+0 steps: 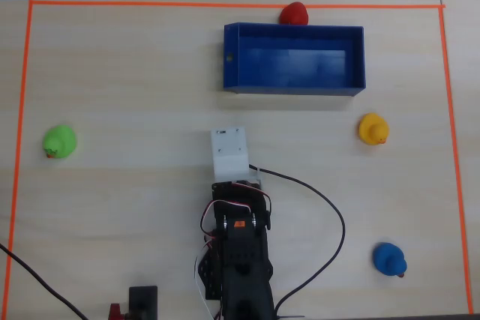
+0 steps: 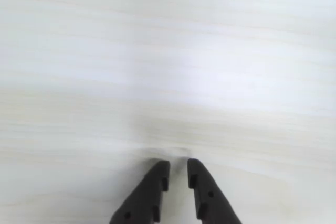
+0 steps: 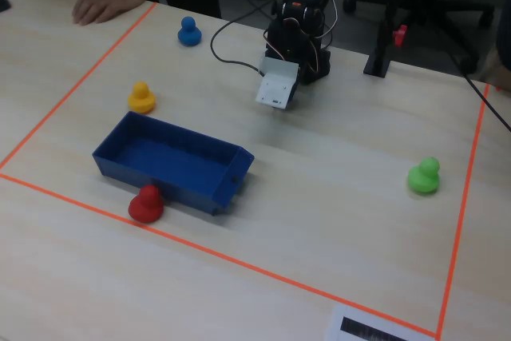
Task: Grasp green duck and put it into box.
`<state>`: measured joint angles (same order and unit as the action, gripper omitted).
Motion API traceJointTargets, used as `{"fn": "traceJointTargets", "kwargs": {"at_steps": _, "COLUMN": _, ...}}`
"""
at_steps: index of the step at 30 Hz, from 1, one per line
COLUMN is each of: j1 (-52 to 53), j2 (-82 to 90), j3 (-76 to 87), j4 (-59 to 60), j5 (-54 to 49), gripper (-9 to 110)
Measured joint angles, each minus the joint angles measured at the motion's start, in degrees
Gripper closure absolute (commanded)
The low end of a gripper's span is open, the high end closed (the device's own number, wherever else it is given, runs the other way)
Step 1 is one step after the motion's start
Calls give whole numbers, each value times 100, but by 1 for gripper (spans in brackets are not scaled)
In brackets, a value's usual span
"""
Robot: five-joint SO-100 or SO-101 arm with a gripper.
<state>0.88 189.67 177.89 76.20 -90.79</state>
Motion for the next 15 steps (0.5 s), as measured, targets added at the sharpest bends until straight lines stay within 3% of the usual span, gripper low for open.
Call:
{"fn": "traceJointTargets", "kwargs": {"at_steps": 6, "j1": -545, "j2": -826, "j3": -431, "j4": -360, "j5": -26, "gripper": 101}}
{"fn": "traceJointTargets", "kwargs": {"at_steps": 15, "j1": -2153, "j2": -3085, "j3": -3199, "j4": -1046, "j5": -97, "gripper": 82}}
